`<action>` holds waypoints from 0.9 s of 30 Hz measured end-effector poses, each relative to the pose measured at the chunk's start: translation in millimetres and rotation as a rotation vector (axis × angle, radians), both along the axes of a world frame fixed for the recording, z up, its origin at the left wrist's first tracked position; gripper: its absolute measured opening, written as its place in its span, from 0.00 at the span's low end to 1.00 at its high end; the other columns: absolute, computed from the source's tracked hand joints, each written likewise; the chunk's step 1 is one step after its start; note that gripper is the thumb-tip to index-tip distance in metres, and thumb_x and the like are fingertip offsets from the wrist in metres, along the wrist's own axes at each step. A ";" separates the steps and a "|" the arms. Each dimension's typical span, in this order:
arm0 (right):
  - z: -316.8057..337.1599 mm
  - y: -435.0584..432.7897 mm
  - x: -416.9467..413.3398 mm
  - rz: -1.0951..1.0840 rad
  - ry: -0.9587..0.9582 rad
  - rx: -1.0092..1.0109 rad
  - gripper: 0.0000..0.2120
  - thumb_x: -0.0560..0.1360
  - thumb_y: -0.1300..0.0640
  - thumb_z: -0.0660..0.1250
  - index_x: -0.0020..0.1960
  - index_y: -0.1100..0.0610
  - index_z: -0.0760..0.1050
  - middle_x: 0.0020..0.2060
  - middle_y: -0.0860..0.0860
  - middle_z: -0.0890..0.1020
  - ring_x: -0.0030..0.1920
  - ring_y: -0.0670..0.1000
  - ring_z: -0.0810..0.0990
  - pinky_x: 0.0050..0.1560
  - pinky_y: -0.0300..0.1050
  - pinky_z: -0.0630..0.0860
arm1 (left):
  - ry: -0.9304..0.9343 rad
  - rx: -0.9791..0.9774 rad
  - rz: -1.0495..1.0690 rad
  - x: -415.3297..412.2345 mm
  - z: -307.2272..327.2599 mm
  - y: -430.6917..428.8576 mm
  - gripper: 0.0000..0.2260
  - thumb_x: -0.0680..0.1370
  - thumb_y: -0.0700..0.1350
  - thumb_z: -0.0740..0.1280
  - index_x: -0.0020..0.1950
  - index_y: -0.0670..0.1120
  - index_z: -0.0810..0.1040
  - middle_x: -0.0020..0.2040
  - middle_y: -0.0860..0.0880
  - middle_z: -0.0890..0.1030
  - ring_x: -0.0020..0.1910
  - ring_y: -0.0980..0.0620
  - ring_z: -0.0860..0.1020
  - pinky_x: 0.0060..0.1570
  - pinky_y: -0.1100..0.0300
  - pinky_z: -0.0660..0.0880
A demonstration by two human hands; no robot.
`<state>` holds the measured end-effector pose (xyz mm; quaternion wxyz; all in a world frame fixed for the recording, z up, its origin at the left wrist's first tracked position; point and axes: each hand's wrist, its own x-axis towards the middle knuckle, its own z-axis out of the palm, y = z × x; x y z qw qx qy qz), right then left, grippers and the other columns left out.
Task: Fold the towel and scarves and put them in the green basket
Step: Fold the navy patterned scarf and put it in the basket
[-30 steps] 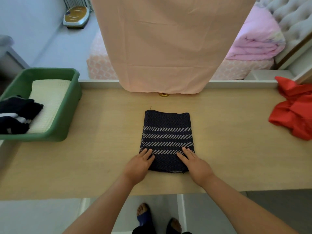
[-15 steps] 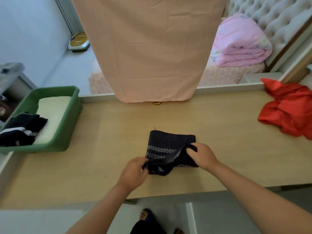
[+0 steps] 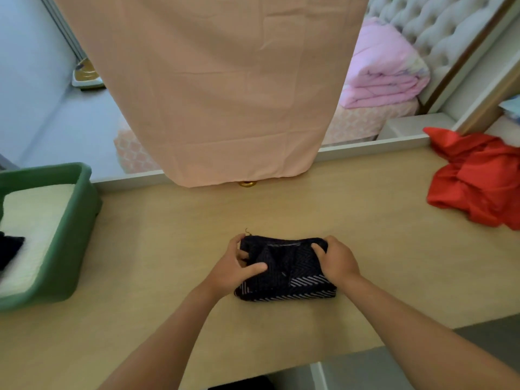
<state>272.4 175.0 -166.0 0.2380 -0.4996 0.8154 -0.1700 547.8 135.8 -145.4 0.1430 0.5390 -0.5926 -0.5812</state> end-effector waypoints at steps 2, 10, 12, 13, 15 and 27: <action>-3.7 -6.5 -0.5 -0.035 0.045 -0.007 0.16 0.81 0.44 0.61 0.50 0.57 0.74 0.42 0.53 0.80 0.39 0.54 0.76 0.39 0.48 0.74 | -0.028 -0.043 -0.126 0.0 -5.6 -3.6 0.48 0.64 0.61 0.79 0.76 0.60 0.54 0.58 0.56 0.73 0.54 0.59 0.77 0.50 0.68 0.73; -5.9 -10.8 1.1 0.078 0.394 -0.050 0.15 0.79 0.50 0.65 0.62 0.56 0.71 0.56 0.54 0.76 0.48 0.56 0.77 0.41 0.49 0.73 | -0.505 -0.890 -0.524 -10.2 -17.9 -6.3 0.47 0.66 0.72 0.67 0.79 0.57 0.54 0.75 0.48 0.60 0.68 0.48 0.67 0.67 0.50 0.69; -10.5 -5.8 6.4 0.202 0.564 -0.251 0.16 0.75 0.57 0.70 0.63 0.56 0.74 0.60 0.57 0.75 0.53 0.58 0.76 0.48 0.52 0.72 | -0.602 -1.027 -0.659 -16.1 -23.6 -7.9 0.39 0.70 0.69 0.63 0.77 0.54 0.61 0.74 0.48 0.65 0.70 0.46 0.65 0.69 0.49 0.66; -12.8 -3.4 10.3 0.271 0.576 -0.338 0.15 0.75 0.60 0.69 0.61 0.56 0.75 0.60 0.57 0.75 0.53 0.58 0.75 0.49 0.52 0.71 | -0.628 -1.047 -0.685 -19.8 -25.9 -11.0 0.34 0.71 0.67 0.62 0.74 0.53 0.67 0.72 0.50 0.68 0.70 0.46 0.66 0.69 0.49 0.64; -18.0 2.3 17.5 0.372 0.528 -0.389 0.12 0.76 0.59 0.67 0.59 0.55 0.76 0.59 0.55 0.75 0.53 0.57 0.75 0.50 0.51 0.72 | -0.583 -1.020 -0.627 -27.4 -23.5 -19.5 0.23 0.74 0.62 0.60 0.63 0.51 0.77 0.66 0.52 0.74 0.68 0.47 0.68 0.69 0.51 0.62; -45.6 3.9 4.4 0.393 0.422 -0.124 0.22 0.82 0.49 0.51 0.71 0.57 0.70 0.68 0.56 0.73 0.66 0.58 0.72 0.69 0.53 0.70 | -0.671 -0.597 -0.156 -48.8 -26.9 -78.5 0.11 0.77 0.50 0.69 0.55 0.46 0.74 0.56 0.46 0.75 0.55 0.44 0.74 0.53 0.52 0.72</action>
